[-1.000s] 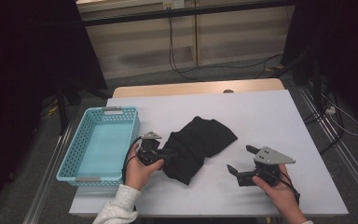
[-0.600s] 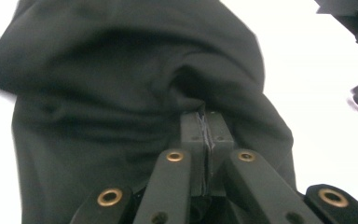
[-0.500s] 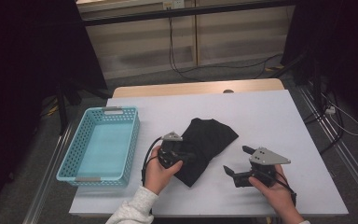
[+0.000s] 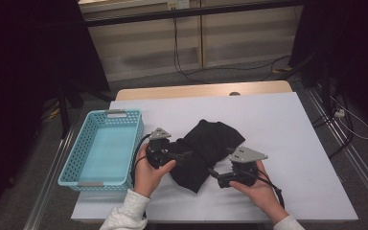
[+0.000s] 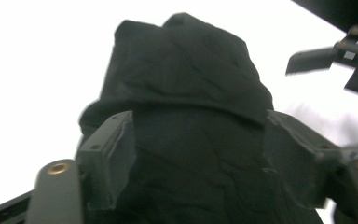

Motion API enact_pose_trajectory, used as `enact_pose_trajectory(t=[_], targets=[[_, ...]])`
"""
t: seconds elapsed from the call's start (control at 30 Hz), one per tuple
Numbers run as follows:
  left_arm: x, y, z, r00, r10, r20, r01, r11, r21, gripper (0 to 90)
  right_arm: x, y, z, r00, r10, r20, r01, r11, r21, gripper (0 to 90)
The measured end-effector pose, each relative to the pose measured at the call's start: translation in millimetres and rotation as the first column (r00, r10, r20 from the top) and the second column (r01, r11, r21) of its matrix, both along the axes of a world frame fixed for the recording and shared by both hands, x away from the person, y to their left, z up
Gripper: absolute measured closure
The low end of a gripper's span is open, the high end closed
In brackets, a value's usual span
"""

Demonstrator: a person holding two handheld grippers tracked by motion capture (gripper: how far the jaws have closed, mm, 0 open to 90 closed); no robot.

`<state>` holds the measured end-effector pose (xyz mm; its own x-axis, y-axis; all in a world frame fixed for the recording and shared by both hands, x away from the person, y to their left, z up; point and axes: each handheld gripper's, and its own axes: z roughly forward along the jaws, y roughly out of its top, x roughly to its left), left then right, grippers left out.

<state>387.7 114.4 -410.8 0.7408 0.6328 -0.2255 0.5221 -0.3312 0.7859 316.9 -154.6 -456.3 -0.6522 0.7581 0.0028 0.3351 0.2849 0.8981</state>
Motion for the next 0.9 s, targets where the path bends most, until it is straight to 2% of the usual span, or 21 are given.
enact_pose_trajectory(t=[0.1, 0.13, 0.17, 0.23, 0.27, 0.3, 0.33, 0.37, 0.4, 0.43, 0.47, 0.57, 0.63, 0.67, 0.7, 0.73, 0.9], targets=[[1.1, 2.4, -0.4, 1.0, 0.006, 0.006, -0.006, 1.0, 0.006, 22.3, 4.6, 7.9, -2.0, 1.0, 0.002, -0.001, -0.002, 0.9999, -0.014, 6.3], [2.0, 4.9, -1.0, 0.9999, 0.011, 0.005, -0.011, 0.9999, 0.002, 21.4, 9.6, 15.8, -4.0, 0.9997, 0.012, -0.02, -0.012, 0.9997, -0.023, 8.8], [2.0, 4.9, -1.0, 0.9999, 0.011, 0.005, -0.011, 0.9999, 0.002, 21.2, 9.6, 15.8, -4.0, 0.9997, 0.012, -0.02, -0.012, 0.9997, -0.023, 8.8], [2.7, 6.9, -1.0, 0.9996, 0.022, 0.016, -0.022, 0.9996, 0.015, 20.9, 15.8, 24.5, -7.1, 0.9984, 0.026, -0.05, -0.03, 0.9972, -0.069, 25.6], [3.3, 8.1, -0.9, 0.9995, 0.024, 0.02, -0.025, 0.9995, 0.02, 21.0, 17.4, 26.1, -8.4, 0.9972, 0.03, -0.068, -0.036, 0.9947, -0.096, 40.9], [3.6, 9.1, -1.0, 0.9994, 0.028, 0.021, -0.029, 0.9994, 0.018, 21.0, 17.4, 26.1, -8.4, 0.9972, 0.03, -0.068, -0.036, 0.9947, -0.096, 40.9], [4.6, 10.9, -1.3, 0.9993, 0.032, 0.02, -0.032, 0.9994, 0.015, 21.3, 20.7, 28.4, -10.8, 0.993, 0.051, -0.107, -0.063, 0.992, -0.11, 66.9], [4.6, 10.9, -1.3, 0.9993, 0.032, 0.02, -0.032, 0.9994, 0.015, 21.3, 20.7, 28.4, -10.8, 0.993, 0.051, -0.107, -0.063, 0.992, -0.11, 66.9], [5.2, 12.1, -2.1, 0.9991, 0.038, 0.02, -0.038, 0.9992, 0.013, 21.3, 23.7, 27.2, -10.9, 0.9921, 0.05, -0.115, -0.062, 0.9924, -0.106, 85.3], [5.2, 12.1, -2.1, 0.9991, 0.038, 0.02, -0.038, 0.9992, 0.013, 21.3, 23.7, 27.2, -10.9, 0.9921, 0.05, -0.115, -0.062, 0.9924, -0.106, 85.3], [5.4, 13.7, -2.8, 0.9989, 0.042, 0.02, -0.042, 0.9991, 0.009, 21.3, 25.1, 22.7, -7.3, 0.9921, 0.055, -0.113, -0.064, 0.9945, -0.082, 88.5], [5.5, 15.4, -3.3, 0.9987, 0.047, 0.018, -0.047, 0.9989, 0.007, 21.5, 25.4, 16.6, -2.6, 0.9928, 0.048, -0.109, -0.057, 0.9952, -0.079, 88.9], [5.2, 15.9, -3.8, 0.9986, 0.051, 0.012, -0.051, 0.9987, -0.006, 21.8, 25.1, 9.6, 2.3, 0.9929, 0.047, -0.109, -0.054, 0.9968, -0.059, 88.9], [4.8, 15.6, -3.8, 0.9987, 0.05, 0.013, -0.05, 0.9987, -0.005, 21.7, 24.1, 1.8, 7.1, 0.994, 0.038, -0.103, -0.043, 0.9982, -0.043, 88.9], [4.8, 15.6, -3.6, 0.9986, 0.048, 0.021, -0.048, 0.9988, 0.003, 21.7, 24.1, 1.8, 7.1, 0.994, 0.038, -0.103, -0.043, 0.9982, -0.043, 88.9], [5.2, 16.0, -4.1, 0.9984, 0.054, 0.019, -0.053, 0.9986, -0.006, 21.2, 23.0, -6.9, 11.3, 0.9948, 0.028, -0.098, -0.03, 0.9993, -0.021, 88.9], [6.4, 16.1, -4.1, 0.9985, 0.052, 0.016, -0.052, 0.9986, -0.011, 19.6, 18.4, -25.4, 16.8, 0.9965, 0.002, -0.084, -0.002, 1.0, 0.005, 88.8]])
